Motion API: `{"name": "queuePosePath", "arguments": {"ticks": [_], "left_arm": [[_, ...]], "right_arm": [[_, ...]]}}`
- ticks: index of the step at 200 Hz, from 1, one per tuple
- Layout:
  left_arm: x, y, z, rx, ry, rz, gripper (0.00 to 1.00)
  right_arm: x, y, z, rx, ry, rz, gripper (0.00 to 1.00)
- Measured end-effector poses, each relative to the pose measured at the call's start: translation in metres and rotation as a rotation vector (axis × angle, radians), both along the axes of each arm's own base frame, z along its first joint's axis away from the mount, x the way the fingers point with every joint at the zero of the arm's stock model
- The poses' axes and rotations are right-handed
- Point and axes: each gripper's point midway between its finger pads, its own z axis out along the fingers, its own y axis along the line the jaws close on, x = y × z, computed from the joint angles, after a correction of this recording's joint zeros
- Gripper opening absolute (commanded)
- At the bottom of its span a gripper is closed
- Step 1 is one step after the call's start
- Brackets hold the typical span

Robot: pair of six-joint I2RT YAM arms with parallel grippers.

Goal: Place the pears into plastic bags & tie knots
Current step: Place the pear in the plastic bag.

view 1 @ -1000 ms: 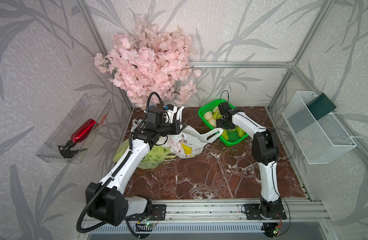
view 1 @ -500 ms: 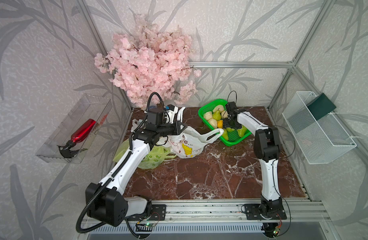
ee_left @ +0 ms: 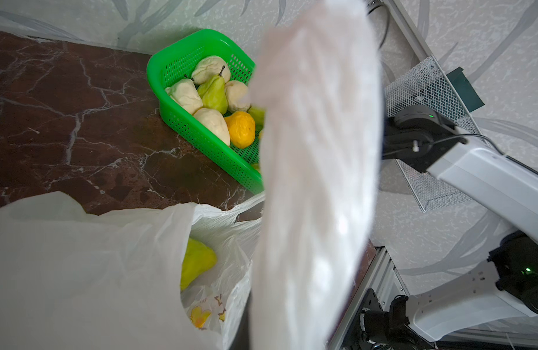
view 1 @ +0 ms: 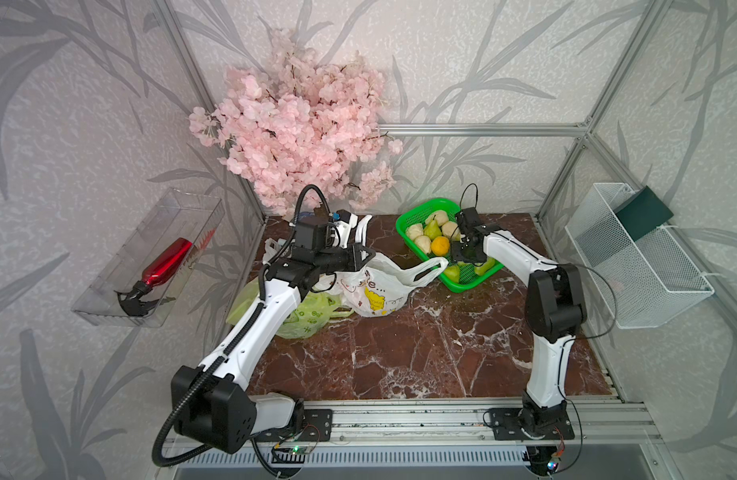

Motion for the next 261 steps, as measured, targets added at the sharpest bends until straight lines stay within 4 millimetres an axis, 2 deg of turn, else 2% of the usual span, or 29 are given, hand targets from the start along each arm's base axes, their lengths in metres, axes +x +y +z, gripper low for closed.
{"name": "queuePosePath", "arguments": {"ticks": [16,32,46,57,72,90,105,118,147,172,194,204,219,238,261], "left_arm": [[-0.002,0.0,-0.004,0.016,0.01,-0.009,0.0],[-0.002,0.0,-0.004,0.031,0.015,-0.021,0.0],[-0.003,-0.001,-0.003,0.039,0.013,-0.033,0.0],[-0.004,-0.001,-0.003,0.045,0.015,-0.041,0.0],[-0.006,-0.001,-0.002,0.045,0.014,-0.051,0.0],[-0.008,-0.002,-0.002,0.043,0.015,-0.062,0.0],[-0.009,-0.003,-0.001,0.04,0.016,-0.07,0.0],[-0.011,-0.004,0.001,0.034,0.014,-0.081,0.0],[-0.014,-0.005,0.001,0.031,0.018,-0.095,0.0],[-0.019,-0.005,0.001,0.033,0.022,-0.107,0.0],[-0.02,-0.008,0.004,0.016,0.021,-0.121,0.0],[-0.021,-0.009,0.006,0.004,0.02,-0.128,0.0],[-0.022,-0.011,0.01,-0.015,0.013,-0.139,0.0],[-0.022,-0.013,0.013,-0.031,0.01,-0.146,0.0],[-0.022,-0.013,0.013,-0.033,0.011,-0.143,0.0]], "right_arm": [[-0.015,0.031,0.041,0.029,-0.092,0.089,0.44],[-0.042,0.073,0.08,0.068,-0.168,0.216,0.41],[-0.07,0.108,0.101,0.126,-0.202,0.327,0.4],[-0.093,0.136,0.111,0.173,-0.205,0.414,0.39],[-0.121,0.172,0.115,0.259,-0.177,0.524,0.39],[-0.145,0.211,0.109,0.387,-0.109,0.625,0.38],[-0.156,0.237,0.094,0.47,-0.036,0.674,0.39],[-0.159,0.254,0.073,0.526,0.037,0.684,0.38],[-0.154,0.265,0.033,0.62,0.169,0.671,0.39],[-0.148,0.259,0.021,0.678,0.238,0.648,0.42],[-0.136,0.251,0.021,0.686,0.255,0.598,0.55],[-0.126,0.252,0.025,0.674,0.241,0.575,0.68],[-0.115,0.255,0.032,0.634,0.211,0.544,0.81],[-0.108,0.257,0.041,0.587,0.169,0.529,0.87],[-0.112,0.247,0.046,0.523,0.146,0.518,0.91]]}}
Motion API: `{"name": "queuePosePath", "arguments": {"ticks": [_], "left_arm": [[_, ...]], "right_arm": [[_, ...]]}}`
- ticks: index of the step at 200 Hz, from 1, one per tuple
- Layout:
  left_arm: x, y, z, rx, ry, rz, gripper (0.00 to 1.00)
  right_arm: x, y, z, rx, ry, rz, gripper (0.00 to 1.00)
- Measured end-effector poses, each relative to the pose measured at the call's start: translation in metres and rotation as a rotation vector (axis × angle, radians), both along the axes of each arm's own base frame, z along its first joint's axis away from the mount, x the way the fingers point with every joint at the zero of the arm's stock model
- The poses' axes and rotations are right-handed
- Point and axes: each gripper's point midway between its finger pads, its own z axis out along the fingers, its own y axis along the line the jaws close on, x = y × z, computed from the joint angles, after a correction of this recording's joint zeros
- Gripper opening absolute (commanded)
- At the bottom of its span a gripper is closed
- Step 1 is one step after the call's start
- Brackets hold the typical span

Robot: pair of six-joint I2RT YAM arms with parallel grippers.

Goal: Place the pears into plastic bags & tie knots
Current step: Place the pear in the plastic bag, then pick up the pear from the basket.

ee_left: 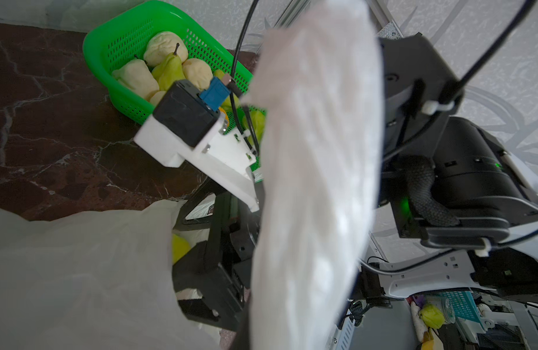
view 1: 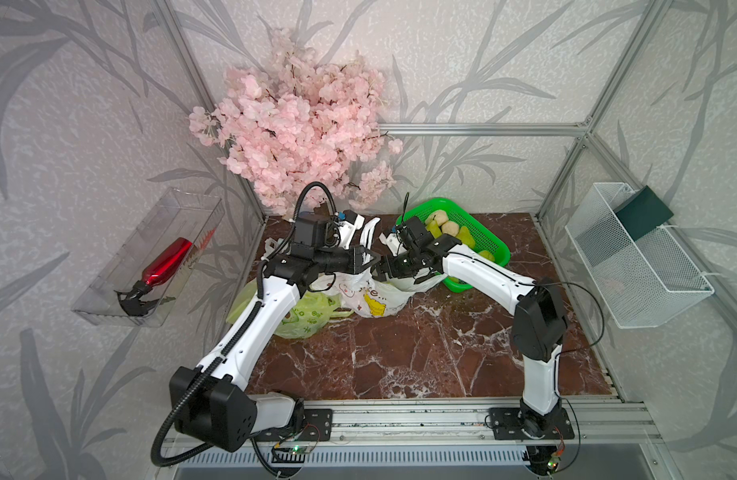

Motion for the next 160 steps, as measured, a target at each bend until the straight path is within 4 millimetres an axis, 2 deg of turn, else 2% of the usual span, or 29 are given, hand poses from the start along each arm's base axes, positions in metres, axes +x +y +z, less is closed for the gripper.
{"name": "queuePosePath", "arguments": {"ticks": [23,36,49,61,78,90,101,134,160], "left_arm": [[0.002,0.002,-0.001,0.004,0.0,0.011,0.0],[0.005,0.005,-0.002,0.018,-0.002,0.035,0.0],[0.009,0.009,-0.005,0.036,-0.003,0.059,0.0],[0.011,0.011,-0.007,0.049,-0.002,0.076,0.0],[0.012,0.013,-0.009,0.059,-0.003,0.091,0.0],[0.013,0.014,-0.009,0.063,-0.004,0.096,0.0],[0.014,0.014,-0.009,0.065,-0.004,0.1,0.0],[0.014,0.015,-0.011,0.072,-0.004,0.101,0.0],[0.013,0.015,-0.012,0.075,-0.001,0.101,0.0]], "right_arm": [[-0.001,-0.027,0.009,-0.047,-0.03,-0.037,0.88],[0.006,-0.057,0.021,-0.073,-0.073,-0.097,0.84],[0.018,-0.097,0.038,-0.093,-0.123,-0.193,0.82],[0.038,-0.139,0.052,-0.112,-0.17,-0.308,0.82],[0.068,-0.19,0.058,-0.161,-0.218,-0.452,0.85],[0.091,-0.214,0.046,-0.213,-0.217,-0.516,0.87],[0.11,-0.221,0.025,-0.258,-0.195,-0.534,0.89],[0.149,-0.214,-0.054,-0.379,-0.104,-0.492,0.9],[0.169,-0.211,-0.092,-0.458,-0.064,-0.467,0.9]]}}
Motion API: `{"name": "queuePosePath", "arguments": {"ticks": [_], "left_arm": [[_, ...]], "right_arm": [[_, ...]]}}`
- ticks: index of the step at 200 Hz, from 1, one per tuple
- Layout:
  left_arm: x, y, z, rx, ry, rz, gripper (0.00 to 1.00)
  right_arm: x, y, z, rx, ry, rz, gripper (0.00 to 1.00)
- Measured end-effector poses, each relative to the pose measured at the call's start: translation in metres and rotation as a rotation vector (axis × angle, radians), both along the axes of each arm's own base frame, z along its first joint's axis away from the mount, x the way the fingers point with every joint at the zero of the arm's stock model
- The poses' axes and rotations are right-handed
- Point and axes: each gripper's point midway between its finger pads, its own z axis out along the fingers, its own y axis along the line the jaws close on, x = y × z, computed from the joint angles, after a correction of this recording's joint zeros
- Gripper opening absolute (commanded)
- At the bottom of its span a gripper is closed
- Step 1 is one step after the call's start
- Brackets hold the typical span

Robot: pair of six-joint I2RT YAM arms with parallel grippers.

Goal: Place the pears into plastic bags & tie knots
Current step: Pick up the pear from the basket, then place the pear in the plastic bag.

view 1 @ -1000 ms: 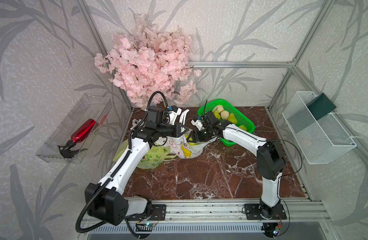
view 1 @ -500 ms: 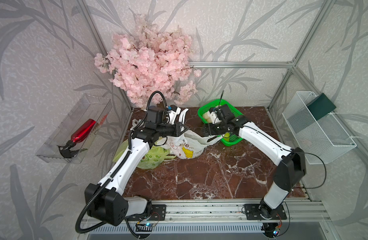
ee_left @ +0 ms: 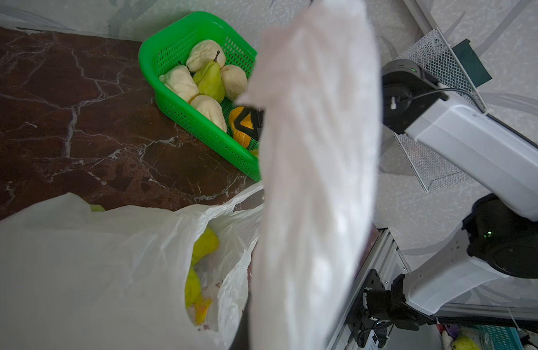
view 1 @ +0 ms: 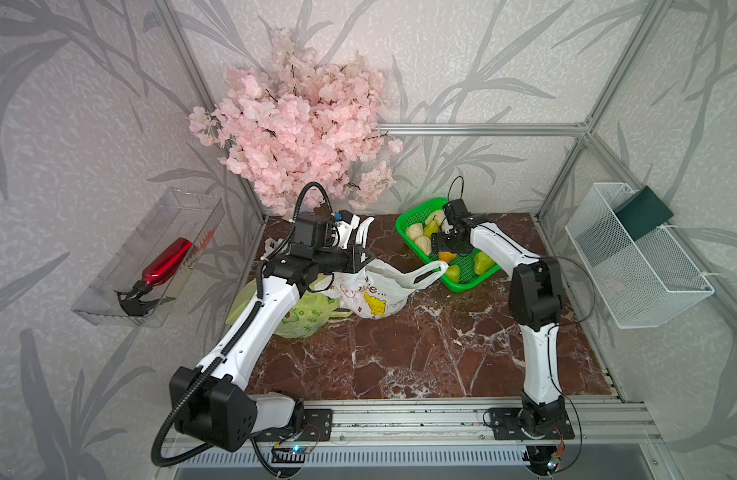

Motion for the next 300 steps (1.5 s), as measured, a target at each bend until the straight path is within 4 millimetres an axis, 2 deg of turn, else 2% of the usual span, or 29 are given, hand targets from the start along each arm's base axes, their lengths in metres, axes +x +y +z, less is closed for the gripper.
{"name": "queuePosePath", "arguments": {"ticks": [27,57,73,84,97,115,131,144,159,169,181,198,225,260,280,300], "left_arm": [[0.0,0.0,0.0,0.0,0.001,0.0,0.0],[0.0,0.0,-0.001,0.0,0.002,-0.001,0.0],[0.0,0.0,-0.001,0.001,0.001,-0.001,0.0],[0.0,0.0,-0.001,0.002,0.001,-0.002,0.0],[-0.001,0.0,-0.001,0.004,0.001,-0.003,0.0],[-0.001,0.001,-0.002,0.009,0.0,-0.002,0.0],[-0.001,0.002,-0.004,0.021,-0.002,0.0,0.0],[-0.001,0.003,-0.006,0.031,0.003,0.001,0.0],[-0.003,0.004,-0.009,0.043,0.006,-0.004,0.0],[-0.004,0.004,-0.01,0.049,0.009,-0.006,0.0],[-0.004,0.004,-0.011,0.054,0.009,-0.008,0.0],[-0.005,0.005,-0.011,0.059,0.008,-0.012,0.0],[-0.006,0.005,-0.01,0.061,0.004,-0.015,0.0],[-0.013,0.005,-0.003,0.051,-0.008,-0.027,0.0],[-0.018,0.003,0.001,0.038,-0.013,-0.045,0.0],[-0.022,-0.003,0.002,0.029,-0.011,-0.071,0.0]], "right_arm": [[0.011,-0.004,-0.017,-0.058,0.029,0.008,0.84],[0.012,-0.009,-0.026,-0.101,0.044,0.016,0.57],[0.011,-0.01,-0.024,-0.112,0.044,0.022,0.43],[0.008,-0.011,-0.021,-0.112,0.039,0.025,0.38],[-0.005,-0.011,-0.013,-0.112,0.042,0.036,0.37],[-0.027,-0.004,0.017,-0.095,0.012,0.068,0.36],[-0.05,0.013,0.065,-0.07,-0.073,0.118,0.35],[-0.074,0.035,0.112,-0.027,-0.176,0.177,0.33],[-0.108,0.063,0.157,0.043,-0.271,0.261,0.32],[-0.134,0.083,0.177,0.098,-0.307,0.331,0.32],[-0.163,0.106,0.187,0.168,-0.309,0.414,0.31],[-0.188,0.133,0.179,0.249,-0.257,0.496,0.31],[-0.207,0.168,0.138,0.348,-0.112,0.562,0.3],[-0.207,0.2,0.101,0.459,0.015,0.579,0.3],[-0.204,0.217,0.097,0.537,0.072,0.58,0.3],[-0.193,0.23,0.101,0.612,0.101,0.565,0.31]]}}
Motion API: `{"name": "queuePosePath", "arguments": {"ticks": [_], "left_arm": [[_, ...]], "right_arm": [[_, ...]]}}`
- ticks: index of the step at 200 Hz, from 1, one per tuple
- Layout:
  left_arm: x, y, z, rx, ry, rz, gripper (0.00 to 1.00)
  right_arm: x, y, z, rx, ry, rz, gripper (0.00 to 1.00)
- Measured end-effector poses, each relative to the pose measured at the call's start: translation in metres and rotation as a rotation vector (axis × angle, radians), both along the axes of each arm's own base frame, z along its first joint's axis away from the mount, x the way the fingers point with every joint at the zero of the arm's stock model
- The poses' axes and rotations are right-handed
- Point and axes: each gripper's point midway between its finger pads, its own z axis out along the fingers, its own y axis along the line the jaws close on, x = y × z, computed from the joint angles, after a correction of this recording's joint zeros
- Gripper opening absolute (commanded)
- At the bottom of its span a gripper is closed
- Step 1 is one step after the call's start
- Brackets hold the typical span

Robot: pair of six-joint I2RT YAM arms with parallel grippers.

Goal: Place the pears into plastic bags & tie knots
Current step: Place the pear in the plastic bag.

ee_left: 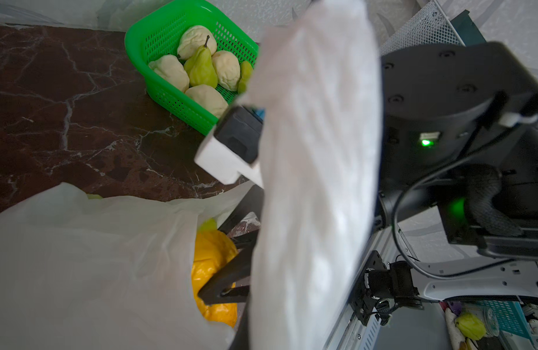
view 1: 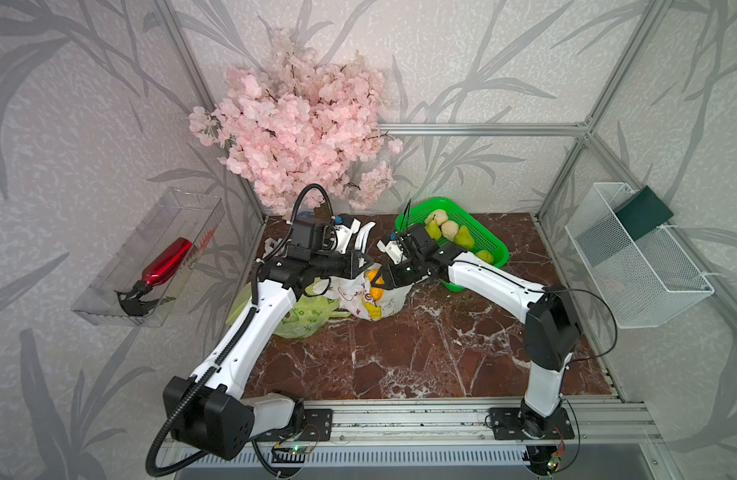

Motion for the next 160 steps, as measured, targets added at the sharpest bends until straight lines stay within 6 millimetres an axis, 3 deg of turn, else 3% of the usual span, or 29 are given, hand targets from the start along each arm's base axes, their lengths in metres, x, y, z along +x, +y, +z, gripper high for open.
{"name": "queuePosePath", "arguments": {"ticks": [34,58,75,104,124,160], "left_arm": [[-0.007,-0.009,0.003,-0.019,0.001,-0.046,0.0],[-0.008,-0.011,0.004,-0.029,-0.002,-0.057,0.0],[-0.005,-0.009,0.005,-0.031,-0.006,-0.043,0.0],[0.009,0.003,0.005,-0.032,-0.021,0.028,0.0],[0.019,0.014,0.003,-0.031,-0.021,0.083,0.0],[0.025,0.018,0.003,-0.042,-0.025,0.113,0.0]], "right_arm": [[0.029,-0.001,0.001,0.011,0.02,-0.093,0.42],[0.039,0.002,-0.001,-0.069,-0.035,-0.132,0.64],[0.031,0.015,0.0,-0.107,-0.07,-0.101,0.78],[0.005,0.012,-0.008,-0.164,-0.068,-0.04,0.86],[-0.006,-0.023,-0.005,-0.204,-0.072,-0.07,0.86],[-0.005,-0.133,0.034,-0.227,-0.169,-0.322,0.86]]}}
